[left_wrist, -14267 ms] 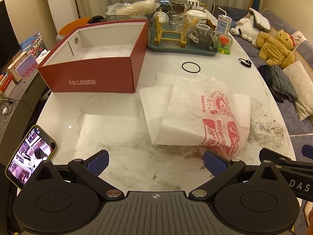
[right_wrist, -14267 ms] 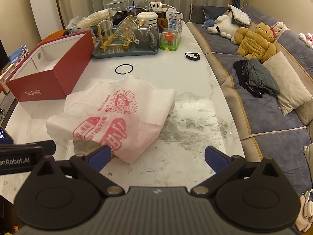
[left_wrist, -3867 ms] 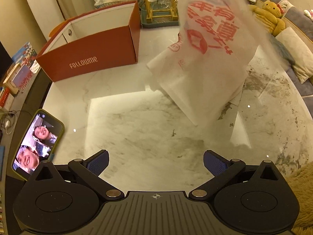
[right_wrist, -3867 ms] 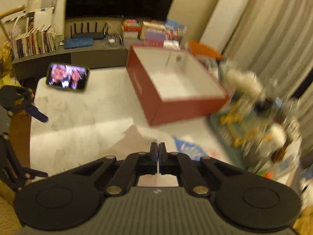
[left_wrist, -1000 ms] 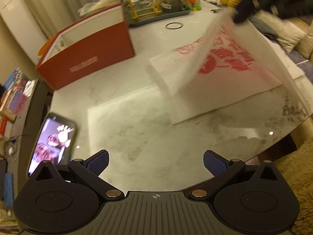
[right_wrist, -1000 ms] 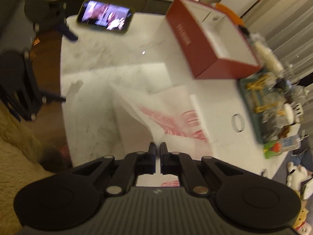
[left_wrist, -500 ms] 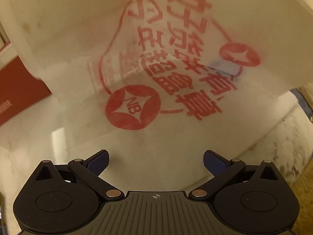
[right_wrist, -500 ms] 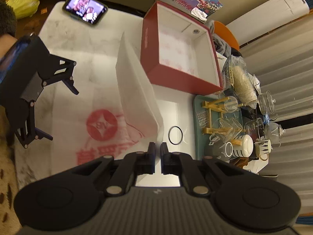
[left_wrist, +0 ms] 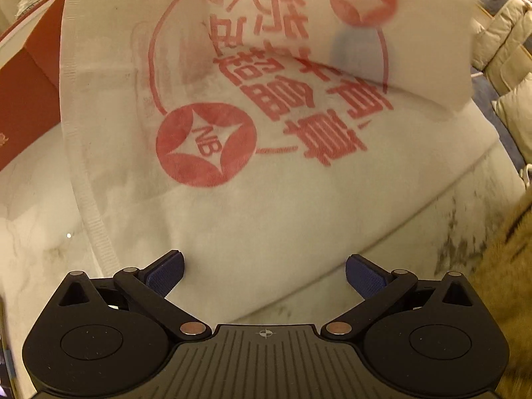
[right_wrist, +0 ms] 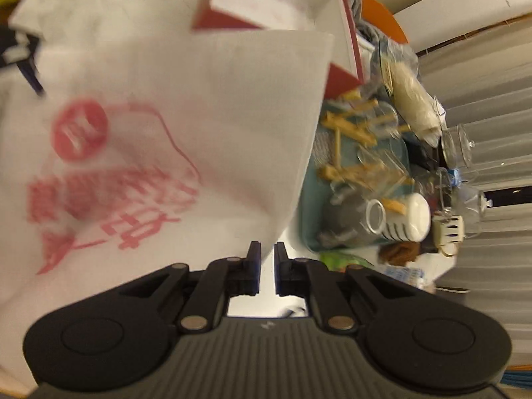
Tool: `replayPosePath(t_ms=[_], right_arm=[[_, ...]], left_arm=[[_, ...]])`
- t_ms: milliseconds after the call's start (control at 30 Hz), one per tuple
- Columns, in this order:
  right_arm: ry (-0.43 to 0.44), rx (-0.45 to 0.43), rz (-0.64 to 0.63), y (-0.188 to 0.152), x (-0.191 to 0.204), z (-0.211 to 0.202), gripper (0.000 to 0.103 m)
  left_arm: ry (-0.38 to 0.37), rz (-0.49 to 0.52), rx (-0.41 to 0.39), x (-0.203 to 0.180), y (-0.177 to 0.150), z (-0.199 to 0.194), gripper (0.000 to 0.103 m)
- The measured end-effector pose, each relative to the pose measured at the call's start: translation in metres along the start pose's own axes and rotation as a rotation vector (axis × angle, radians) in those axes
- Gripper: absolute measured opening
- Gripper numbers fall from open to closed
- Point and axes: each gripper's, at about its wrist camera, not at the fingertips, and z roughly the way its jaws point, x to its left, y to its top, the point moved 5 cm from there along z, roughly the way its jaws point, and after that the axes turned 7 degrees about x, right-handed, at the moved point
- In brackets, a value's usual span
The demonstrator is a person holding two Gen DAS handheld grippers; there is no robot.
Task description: Fold shopping bag
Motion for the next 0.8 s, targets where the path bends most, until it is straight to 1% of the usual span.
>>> replayPosePath(t_ms=[67, 133, 167, 233, 267, 300, 367, 433, 500, 567, 600, 633, 667, 700, 733, 767, 800], right_arm=[[-0.012, 0.024, -0.029, -0.003, -0.003, 0.021, 0.006], [-0.055, 0.043, -0.06, 0.0, -0.003, 0.041, 0.006], [-0.079, 0.043, -0.072, 0.003, -0.002, 0.049, 0.007], [-0.126, 0.01, -0.054, 0.009, -0.002, 0.052, 0.009], [-0.14, -0.022, -0.037, 0.013, -0.001, 0.048, 0.017], [-0.15, -0.069, -0.013, 0.018, 0.002, 0.039, 0.031], [-0.159, -0.176, 0.006, 0.025, 0.014, 0.015, 0.048], [-0.167, -0.263, 0.0, 0.033, 0.031, -0.011, 0.048], [-0.052, -0.294, 0.03, 0.037, 0.054, -0.031, 0.048], [0.153, -0.257, 0.087, 0.038, 0.09, -0.038, 0.048], [0.261, -0.234, 0.117, 0.039, 0.109, -0.041, 0.045], [0.308, -0.206, 0.137, 0.038, 0.13, -0.042, 0.042], [0.338, -0.177, 0.154, 0.037, 0.151, -0.042, 0.035], [0.367, -0.148, 0.171, 0.035, 0.173, -0.042, 0.033], [0.387, -0.133, 0.19, 0.033, 0.191, -0.044, 0.033], [0.409, -0.121, 0.223, 0.031, 0.205, -0.044, 0.033], [0.437, -0.102, 0.274, 0.03, 0.214, -0.044, 0.034]], left_arm=[[0.0, -0.005, 0.009, 0.002, -0.012, -0.003, 0.103], [0.004, -0.017, 0.013, 0.006, -0.019, -0.007, 0.103], [0.005, -0.022, 0.012, 0.007, -0.023, -0.008, 0.103], [0.008, -0.034, 0.011, 0.007, -0.03, -0.011, 0.103], [0.01, -0.045, 0.012, 0.007, -0.032, -0.013, 0.103], [0.013, -0.056, 0.017, 0.007, -0.034, -0.014, 0.103], [0.017, -0.078, 0.023, 0.008, -0.038, -0.016, 0.103], [0.018, -0.082, 0.013, 0.007, -0.042, -0.017, 0.103], [0.017, -0.073, -0.004, 0.006, -0.045, -0.019, 0.103], [0.02, -0.074, -0.016, 0.008, -0.045, -0.021, 0.103], [0.037, -0.089, -0.015, 0.009, -0.047, -0.015, 0.103], [0.075, -0.106, -0.015, 0.01, -0.05, -0.018, 0.103], [0.125, -0.118, -0.035, 0.011, -0.054, -0.023, 0.103], [0.158, -0.125, -0.068, 0.013, -0.06, -0.032, 0.103], [0.164, -0.133, -0.101, 0.015, -0.065, -0.04, 0.103], [0.147, -0.144, -0.139, 0.026, -0.076, -0.052, 0.103], [0.125, -0.154, -0.166, 0.028, -0.084, -0.061, 0.103]])
